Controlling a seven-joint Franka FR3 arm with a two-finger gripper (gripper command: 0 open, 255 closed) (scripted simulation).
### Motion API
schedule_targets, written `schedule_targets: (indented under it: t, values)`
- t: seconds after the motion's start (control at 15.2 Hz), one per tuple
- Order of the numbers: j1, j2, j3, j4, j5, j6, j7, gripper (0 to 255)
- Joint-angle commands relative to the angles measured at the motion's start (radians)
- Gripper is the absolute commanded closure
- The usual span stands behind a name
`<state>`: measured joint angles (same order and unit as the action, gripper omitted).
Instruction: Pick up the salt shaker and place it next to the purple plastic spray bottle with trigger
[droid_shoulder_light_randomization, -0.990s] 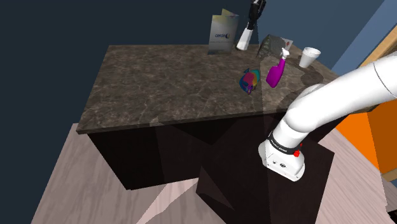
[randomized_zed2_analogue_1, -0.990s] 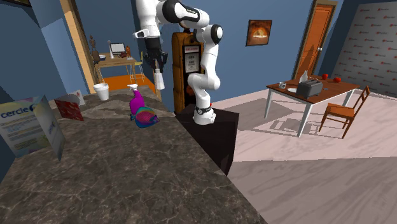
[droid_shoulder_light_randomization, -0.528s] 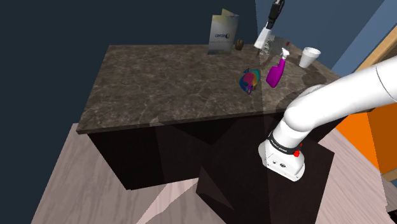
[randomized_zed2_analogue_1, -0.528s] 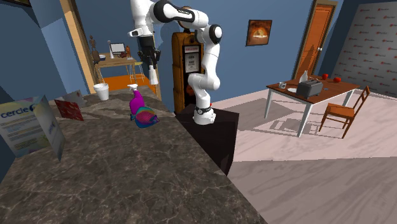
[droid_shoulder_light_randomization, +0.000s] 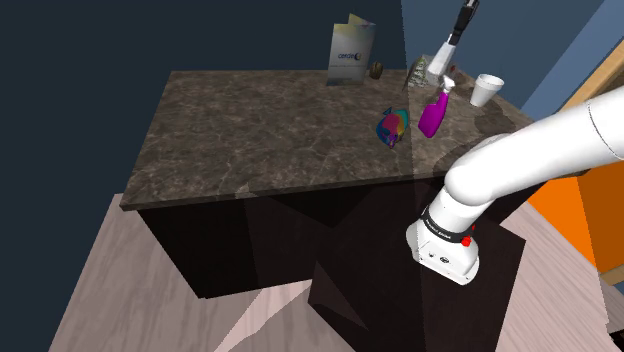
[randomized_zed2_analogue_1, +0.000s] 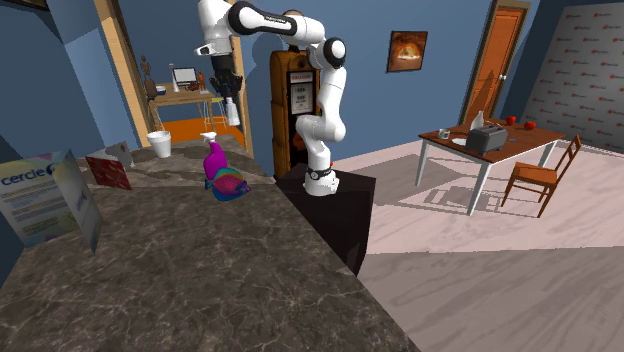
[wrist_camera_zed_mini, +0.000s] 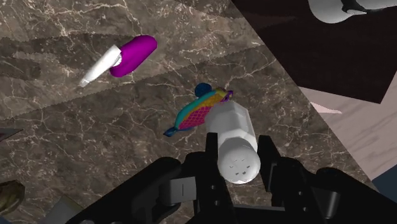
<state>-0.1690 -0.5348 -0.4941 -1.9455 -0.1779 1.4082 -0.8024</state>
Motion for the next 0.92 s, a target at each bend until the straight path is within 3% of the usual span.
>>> schedule_targets:
  t: [0.0,0.46,0.86]
  values:
    - [-0.008,0.014,-0.046,0.021,-0.018,-0.001,-0.057,255]
    - [-0.018,0.109,-0.221,0.141,-0.048,-0.005,-0.257,255]
    - [-0.001,0.265,-0.426,0.290,-0.003,0.000,-0.468,255]
